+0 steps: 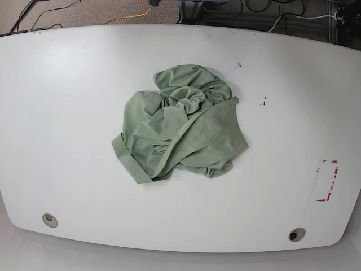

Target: Layout the t-shirt on the table in an organized manner, then fold the t-shirt properly

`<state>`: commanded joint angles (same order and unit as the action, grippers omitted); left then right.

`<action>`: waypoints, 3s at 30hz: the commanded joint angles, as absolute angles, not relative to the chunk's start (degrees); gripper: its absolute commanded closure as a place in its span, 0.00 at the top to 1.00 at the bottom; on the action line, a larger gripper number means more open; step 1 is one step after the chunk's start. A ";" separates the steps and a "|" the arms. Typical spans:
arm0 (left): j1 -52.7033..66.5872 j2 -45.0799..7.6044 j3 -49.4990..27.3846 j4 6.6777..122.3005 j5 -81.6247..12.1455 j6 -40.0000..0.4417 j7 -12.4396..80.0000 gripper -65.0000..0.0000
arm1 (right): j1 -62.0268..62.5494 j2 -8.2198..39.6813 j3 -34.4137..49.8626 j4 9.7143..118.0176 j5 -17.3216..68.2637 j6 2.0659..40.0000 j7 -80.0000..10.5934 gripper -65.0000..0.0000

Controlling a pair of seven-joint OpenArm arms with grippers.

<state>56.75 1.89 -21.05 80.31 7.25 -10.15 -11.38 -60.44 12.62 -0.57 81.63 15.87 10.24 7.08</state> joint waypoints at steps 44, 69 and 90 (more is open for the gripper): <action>63.87 4.70 -26.07 106.33 4.53 -12.62 -11.38 0.00 | -71.08 12.70 6.81 111.16 15.69 10.24 7.08 0.01; 53.49 4.26 -26.07 112.48 4.79 -12.62 -11.30 0.00 | -56.31 12.35 -0.22 115.03 15.69 10.24 6.99 0.02; 35.30 -1.36 -24.48 112.40 5.05 -12.62 -8.22 0.28 | -38.55 8.48 -6.46 115.12 15.60 9.80 -8.57 0.02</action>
